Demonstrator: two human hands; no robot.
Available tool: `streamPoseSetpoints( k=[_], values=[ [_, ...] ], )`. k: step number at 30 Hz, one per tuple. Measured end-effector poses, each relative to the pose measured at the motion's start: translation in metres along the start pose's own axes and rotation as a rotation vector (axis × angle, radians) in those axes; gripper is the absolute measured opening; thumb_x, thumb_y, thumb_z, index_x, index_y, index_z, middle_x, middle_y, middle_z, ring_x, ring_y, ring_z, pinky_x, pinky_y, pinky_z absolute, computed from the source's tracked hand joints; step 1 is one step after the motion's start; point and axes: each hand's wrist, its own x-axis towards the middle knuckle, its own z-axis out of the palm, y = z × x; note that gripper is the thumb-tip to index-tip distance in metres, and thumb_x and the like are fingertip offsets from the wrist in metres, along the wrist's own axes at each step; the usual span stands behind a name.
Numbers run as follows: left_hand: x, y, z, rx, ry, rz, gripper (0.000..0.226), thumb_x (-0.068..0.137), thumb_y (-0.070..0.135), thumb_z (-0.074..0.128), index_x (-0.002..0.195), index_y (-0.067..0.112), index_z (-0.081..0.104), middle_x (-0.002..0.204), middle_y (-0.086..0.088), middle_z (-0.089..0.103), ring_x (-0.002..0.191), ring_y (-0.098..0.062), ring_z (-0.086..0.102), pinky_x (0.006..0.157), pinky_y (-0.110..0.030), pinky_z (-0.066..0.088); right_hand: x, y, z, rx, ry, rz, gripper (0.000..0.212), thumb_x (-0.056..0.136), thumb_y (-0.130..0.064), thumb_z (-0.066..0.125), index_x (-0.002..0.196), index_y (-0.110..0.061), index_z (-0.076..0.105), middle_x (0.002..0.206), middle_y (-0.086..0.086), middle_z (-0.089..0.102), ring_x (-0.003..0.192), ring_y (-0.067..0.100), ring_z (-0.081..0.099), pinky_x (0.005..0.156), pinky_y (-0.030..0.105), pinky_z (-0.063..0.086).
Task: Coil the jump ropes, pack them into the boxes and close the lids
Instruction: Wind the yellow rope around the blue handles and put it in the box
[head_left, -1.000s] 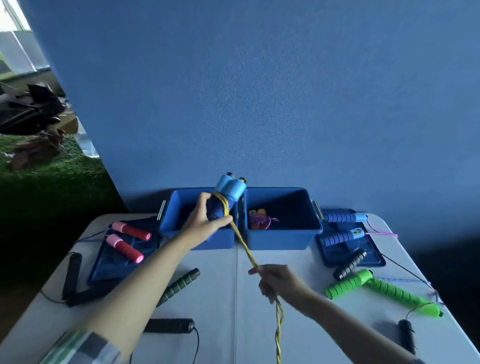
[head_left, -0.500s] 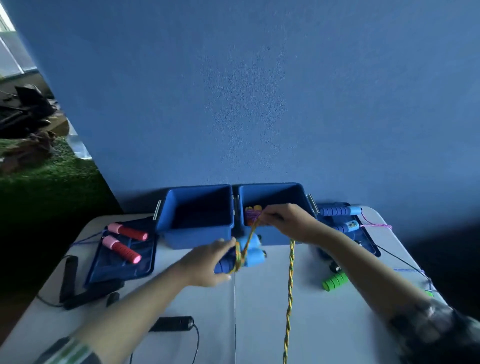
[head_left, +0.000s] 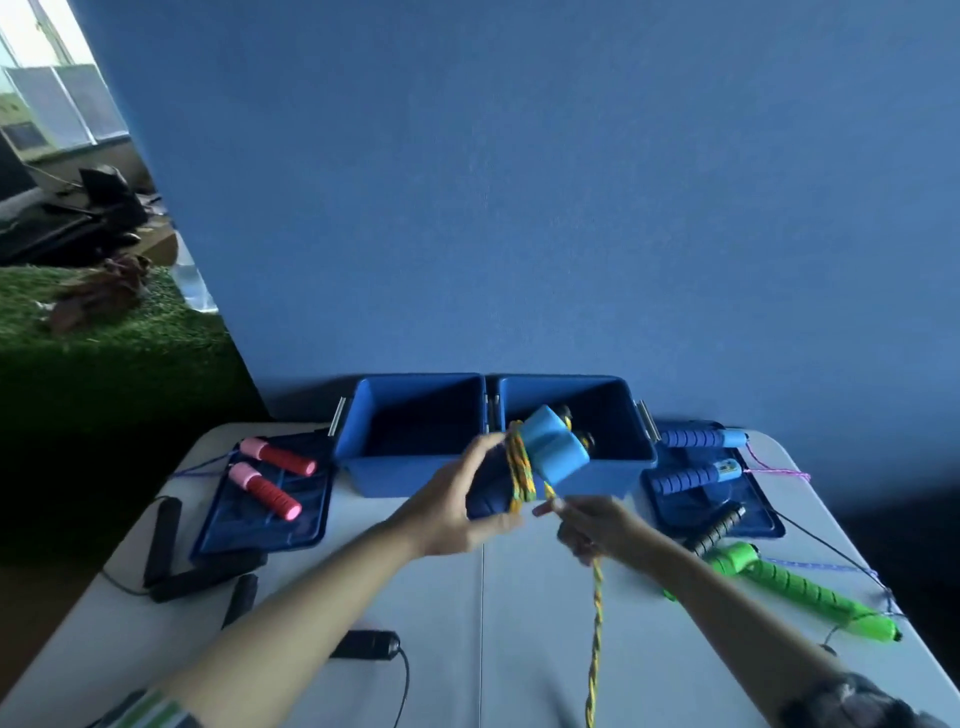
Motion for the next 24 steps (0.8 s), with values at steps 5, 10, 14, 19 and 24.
streamPoseSetpoints(
  k=[5,10,14,19,24],
  values=[
    [0.016,-0.013,-0.020,-0.054,0.256,-0.063,0.051,0.070,0.026,0.076,0.110,0.014,0.047,0.106,0.012,0.063,0.094,0.008,0.054,0.082,-0.006,0.038,-0.018,0.002,0.030,0.111,-0.074,-0.043,0.023,0.099,-0.026,0.044,0.103,-0.015,0.064,0.055,0.003,0.052,0.046,0.015,0.049,0.054,0.026,0.052],
    [0.023,-0.049,-0.042,0.055,0.339,-0.244,0.060,0.065,0.037,0.073,0.115,0.022,0.044,0.116,0.005,0.058,0.106,-0.005,0.055,0.088,-0.024,0.041,-0.033,0.008,0.041,-0.330,0.005,-0.077,0.025,0.098,-0.017,0.042,0.089,-0.015,0.066,0.057,-0.005,0.053,0.048,0.009,0.048,0.055,0.022,0.044],
    [0.008,-0.073,-0.045,0.466,0.062,-0.336,0.079,0.070,0.041,0.072,0.135,0.030,0.029,0.138,0.006,0.046,0.121,-0.020,0.053,0.093,-0.035,0.046,-0.041,-0.021,0.027,-0.661,0.059,-0.300,0.019,0.095,-0.020,0.048,0.093,-0.016,0.066,0.061,-0.014,0.050,0.052,-0.004,0.047,0.051,0.011,0.034],
    [-0.011,-0.073,-0.015,0.753,-0.259,-0.058,0.079,0.074,0.040,0.061,0.134,0.038,0.011,0.127,-0.004,0.051,0.107,-0.031,0.059,0.078,-0.040,0.051,-0.020,-0.050,0.001,-0.685,0.083,-0.364,0.019,0.094,-0.014,0.050,0.083,-0.023,0.063,0.066,-0.021,0.053,0.061,-0.015,0.050,0.059,0.005,0.034],
    [-0.027,-0.046,0.022,0.662,-0.387,0.208,0.073,0.077,0.037,0.062,0.141,0.025,0.030,0.119,0.000,0.050,0.097,-0.023,0.057,0.074,-0.034,0.050,0.007,-0.044,-0.018,-0.616,0.103,-0.312,0.020,0.093,-0.010,0.051,0.080,-0.021,0.061,0.062,-0.017,0.050,0.054,-0.011,0.048,0.056,0.008,0.036]
  ],
)
